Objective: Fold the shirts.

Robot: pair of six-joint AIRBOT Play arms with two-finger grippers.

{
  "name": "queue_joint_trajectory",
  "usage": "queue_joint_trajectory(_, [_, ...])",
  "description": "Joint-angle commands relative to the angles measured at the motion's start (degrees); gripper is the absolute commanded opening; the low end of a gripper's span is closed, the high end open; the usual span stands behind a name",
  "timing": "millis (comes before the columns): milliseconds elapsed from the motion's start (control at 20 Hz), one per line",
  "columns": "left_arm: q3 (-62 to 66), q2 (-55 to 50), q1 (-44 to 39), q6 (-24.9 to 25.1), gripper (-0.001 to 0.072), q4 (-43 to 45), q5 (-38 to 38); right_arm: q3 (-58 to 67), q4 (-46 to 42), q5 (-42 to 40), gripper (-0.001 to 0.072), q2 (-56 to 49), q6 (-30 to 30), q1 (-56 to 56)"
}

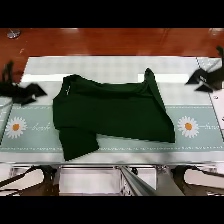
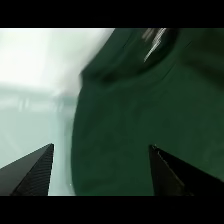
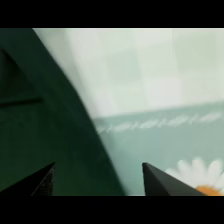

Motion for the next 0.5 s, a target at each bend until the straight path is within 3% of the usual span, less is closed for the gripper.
queue_joint_trajectory(0, [-12.92,0.26,9.57,6.62,0.0703,-9.97,-6.88,-26.99,9.31,-10.69,0.0618,16.65,-3.89,-4.22])
queue_joint_trajectory(200, [-18.36,0.26,14.27,7.72,0.0703,-13.2,-7.17,-43.08,12.85,-10.56,0.0618,29.18,-6.54,-4.22])
queue_joint_trajectory(450, [-22.34,-0.09,9.05,7.89,0.0703,-16.63,-2.64,-45.86,14.29,-9.31,0.0618,32.85,-6.12,-4.22])
